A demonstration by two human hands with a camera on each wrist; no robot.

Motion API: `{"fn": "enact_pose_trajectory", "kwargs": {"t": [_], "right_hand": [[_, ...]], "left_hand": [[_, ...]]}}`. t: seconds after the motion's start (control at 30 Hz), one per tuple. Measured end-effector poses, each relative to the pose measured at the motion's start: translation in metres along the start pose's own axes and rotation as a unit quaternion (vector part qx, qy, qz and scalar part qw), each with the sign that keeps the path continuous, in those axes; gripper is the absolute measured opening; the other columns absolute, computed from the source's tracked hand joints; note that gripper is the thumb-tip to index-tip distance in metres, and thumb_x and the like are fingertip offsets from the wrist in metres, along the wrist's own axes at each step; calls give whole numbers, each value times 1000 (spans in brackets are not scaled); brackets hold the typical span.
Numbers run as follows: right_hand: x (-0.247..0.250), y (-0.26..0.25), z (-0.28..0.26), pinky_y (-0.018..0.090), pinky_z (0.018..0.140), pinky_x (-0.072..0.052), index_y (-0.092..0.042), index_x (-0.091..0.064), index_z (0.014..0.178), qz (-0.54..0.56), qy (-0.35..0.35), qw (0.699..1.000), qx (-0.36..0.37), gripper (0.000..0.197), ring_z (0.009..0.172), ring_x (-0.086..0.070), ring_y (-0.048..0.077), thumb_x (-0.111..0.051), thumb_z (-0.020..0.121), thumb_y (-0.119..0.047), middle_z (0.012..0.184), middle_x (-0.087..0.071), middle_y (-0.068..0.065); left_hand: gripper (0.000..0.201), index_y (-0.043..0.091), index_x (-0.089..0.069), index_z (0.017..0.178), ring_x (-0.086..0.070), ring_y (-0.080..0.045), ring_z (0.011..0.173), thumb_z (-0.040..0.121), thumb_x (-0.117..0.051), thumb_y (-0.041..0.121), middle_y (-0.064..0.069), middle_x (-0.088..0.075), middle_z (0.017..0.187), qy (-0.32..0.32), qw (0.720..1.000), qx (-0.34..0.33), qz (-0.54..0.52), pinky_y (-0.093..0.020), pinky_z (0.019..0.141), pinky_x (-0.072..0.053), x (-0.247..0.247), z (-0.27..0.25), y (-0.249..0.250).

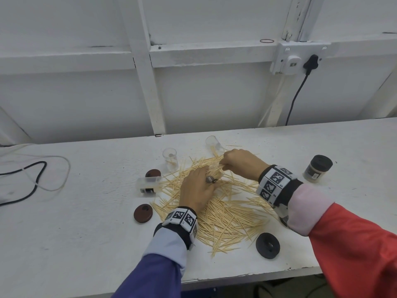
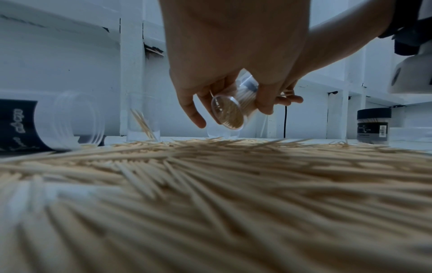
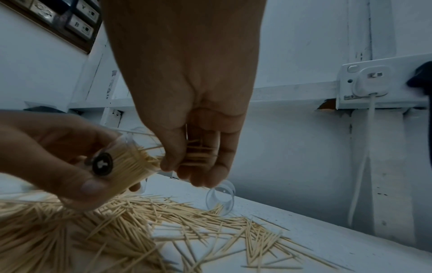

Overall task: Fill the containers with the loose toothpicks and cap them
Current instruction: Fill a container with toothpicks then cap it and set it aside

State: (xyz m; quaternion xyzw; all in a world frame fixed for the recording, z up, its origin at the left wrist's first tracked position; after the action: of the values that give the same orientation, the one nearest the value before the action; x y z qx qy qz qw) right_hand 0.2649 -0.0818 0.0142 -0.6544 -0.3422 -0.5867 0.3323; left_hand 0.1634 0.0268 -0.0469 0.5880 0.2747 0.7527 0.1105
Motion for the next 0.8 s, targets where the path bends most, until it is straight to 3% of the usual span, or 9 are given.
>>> {"fn": "enact_pose_trajectory", "kwargs": {"t": [0.3, 0.4, 0.53, 0.67, 0.73, 0.8], "right_hand": [[-12, 2, 0, 28, 69, -38, -8, -63, 109, -5, -63, 998, -17, 20, 95, -60, 23, -45, 100, -10, 103, -58, 4], [-10, -1, 0, 29, 71, -42, -7, -60, 116, -1, -65, 998, -12, 24, 99, -60, 25, -44, 99, -6, 113, -58, 7], [-6, -8, 4, 29, 73, -42, -4, -60, 115, 22, -61, 998, -2, 27, 99, -59, 27, -44, 94, 4, 112, -56, 11], [-5, -6, 10, 30, 87, -46, -7, -52, 135, 108, -52, 993, -7, 46, 110, -58, 26, -53, 91, 4, 121, -60, 12], [-4, 2, 10, 20, 77, -45, -13, -48, 139, 184, -43, 982, -29, 58, 100, -59, 20, -62, 86, 3, 114, -61, 7], [0, 9, 9, 13, 67, -43, -15, -56, 131, 241, -22, 969, -39, 55, 85, -58, 13, -69, 81, 3, 101, -60, 1]], "left_hand": [[63, 17, -42, 142, -45, -18, 127, 90, -61, 46, 1, -52, 138, -2, 1000, -4, -3, -35, 102, -38, 1, 0, 0], [62, 17, -43, 142, -45, -19, 126, 90, -60, 48, 0, -52, 137, -9, 1000, -9, 5, -35, 102, -38, 0, 0, -1], [59, 18, -47, 137, -49, -20, 120, 90, -59, 51, 1, -56, 130, -15, 1000, -7, 10, -38, 97, -42, -2, 0, -3], [56, 19, -47, 136, -49, -19, 119, 90, -61, 47, 2, -57, 128, -8, 1000, 1, -3, -37, 94, -43, -1, 1, -4], [57, 20, -46, 138, -48, -19, 120, 90, -61, 45, 2, -56, 130, -4, 1000, 6, -1, -36, 95, -43, -1, 1, -4], [58, 19, -44, 140, -47, -19, 123, 90, -60, 45, 2, -54, 133, -6, 1000, 12, -1, -36, 97, -43, 0, 1, -4]]}}
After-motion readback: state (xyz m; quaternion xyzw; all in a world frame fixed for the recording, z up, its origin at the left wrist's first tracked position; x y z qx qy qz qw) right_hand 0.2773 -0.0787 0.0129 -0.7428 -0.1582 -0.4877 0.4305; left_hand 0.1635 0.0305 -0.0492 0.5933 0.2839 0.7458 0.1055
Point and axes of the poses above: each hand's wrist, its own z-axis towards the middle knuckle, its own x-axis out of the back of the hand, y = z × x, the point moved 4 cm from there along z, towards the middle knuckle
